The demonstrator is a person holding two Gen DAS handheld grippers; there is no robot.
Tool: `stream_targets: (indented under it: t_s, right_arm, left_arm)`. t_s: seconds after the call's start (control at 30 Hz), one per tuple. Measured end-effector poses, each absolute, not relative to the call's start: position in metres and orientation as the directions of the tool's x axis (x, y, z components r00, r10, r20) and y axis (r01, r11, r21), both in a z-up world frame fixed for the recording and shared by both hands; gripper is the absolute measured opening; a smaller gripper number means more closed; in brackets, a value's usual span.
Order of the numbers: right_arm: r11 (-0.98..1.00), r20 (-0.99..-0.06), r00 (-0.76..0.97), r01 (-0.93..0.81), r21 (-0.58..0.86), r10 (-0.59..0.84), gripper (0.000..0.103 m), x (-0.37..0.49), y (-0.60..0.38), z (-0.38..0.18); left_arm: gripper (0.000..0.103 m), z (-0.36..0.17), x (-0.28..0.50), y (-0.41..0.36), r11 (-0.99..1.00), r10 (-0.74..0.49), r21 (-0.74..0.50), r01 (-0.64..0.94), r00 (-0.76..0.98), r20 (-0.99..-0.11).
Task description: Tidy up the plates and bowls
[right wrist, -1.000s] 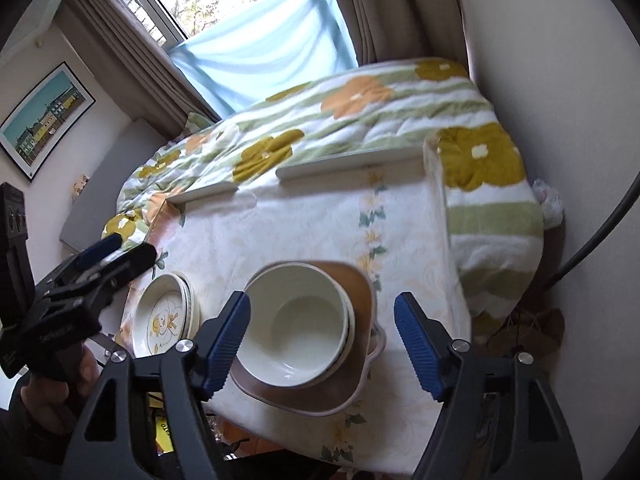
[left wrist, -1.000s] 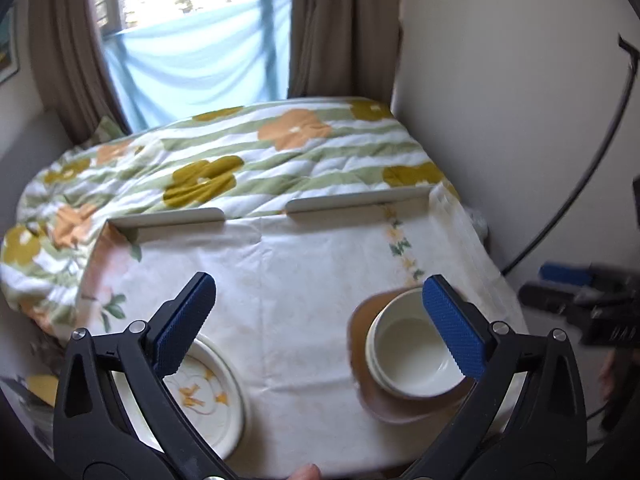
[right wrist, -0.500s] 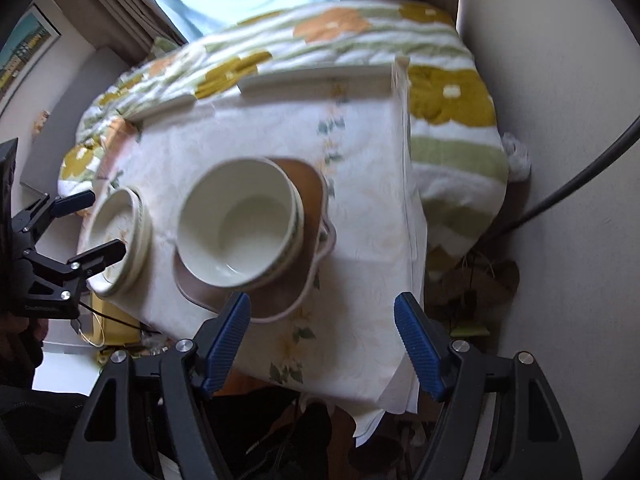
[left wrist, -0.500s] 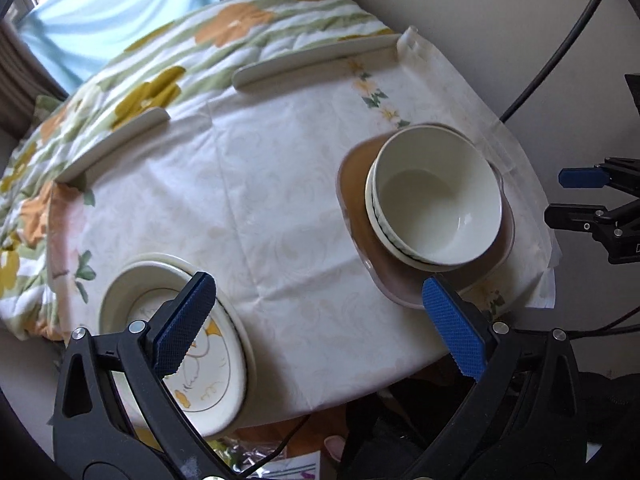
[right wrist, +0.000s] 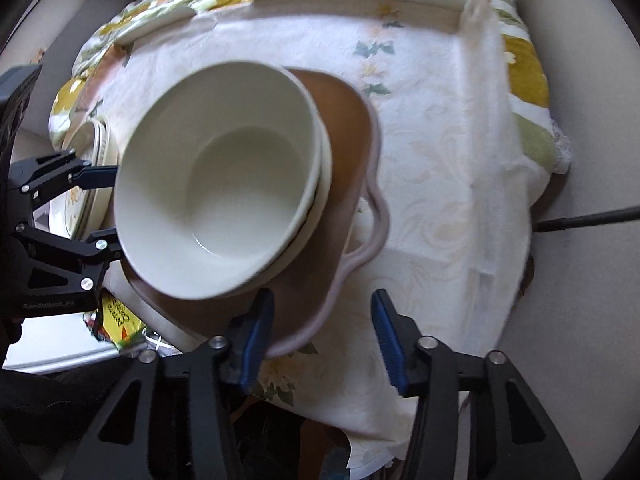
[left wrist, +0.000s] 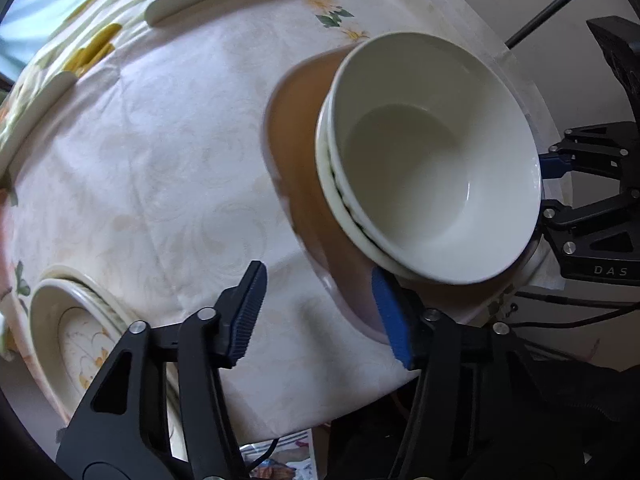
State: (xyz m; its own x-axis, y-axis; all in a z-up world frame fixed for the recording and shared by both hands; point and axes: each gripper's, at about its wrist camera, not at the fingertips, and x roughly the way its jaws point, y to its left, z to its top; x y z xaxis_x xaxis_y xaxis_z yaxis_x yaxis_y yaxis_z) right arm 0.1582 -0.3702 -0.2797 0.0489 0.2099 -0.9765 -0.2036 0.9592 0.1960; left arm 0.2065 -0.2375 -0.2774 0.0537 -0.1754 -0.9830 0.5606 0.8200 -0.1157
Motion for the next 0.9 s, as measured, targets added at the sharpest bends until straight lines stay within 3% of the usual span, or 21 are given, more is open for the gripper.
stream_targets:
  t_s: [0.17,0.27,0.67,0.9]
  right_arm:
    - [0.948,-0.974,0.058,-0.248,0.199,0.220,0.020,0.164,-0.367,-0.290]
    - [0.942,-0.970,0.094,-0.278,0.190,0.224,0.016,0.163,-0.368,-0.292]
    - [0.927,-0.966,0.201,-0.366,0.079,0.162,0.015,0.153,-0.368,-0.283]
    - [0.905,-0.958,0.238,-0.423,0.044,0.158,0.015,0.153,-0.354,-0.257]
  left_arm:
    - [0.023,-0.291,0.207,-0.249,0.815,-0.176,-0.110,0.569,0.063,-0.982]
    - [0.016,-0.294,0.207,-0.255,0.805,-0.176,-0.097,0.585,0.080,-0.981]
    - [0.014,-0.285,0.190,-0.267,0.783,-0.178,-0.016,0.621,0.200,-0.963]
    - [0.014,-0.250,0.176,-0.244,0.815,-0.181,-0.001,0.580,0.253,-0.950]
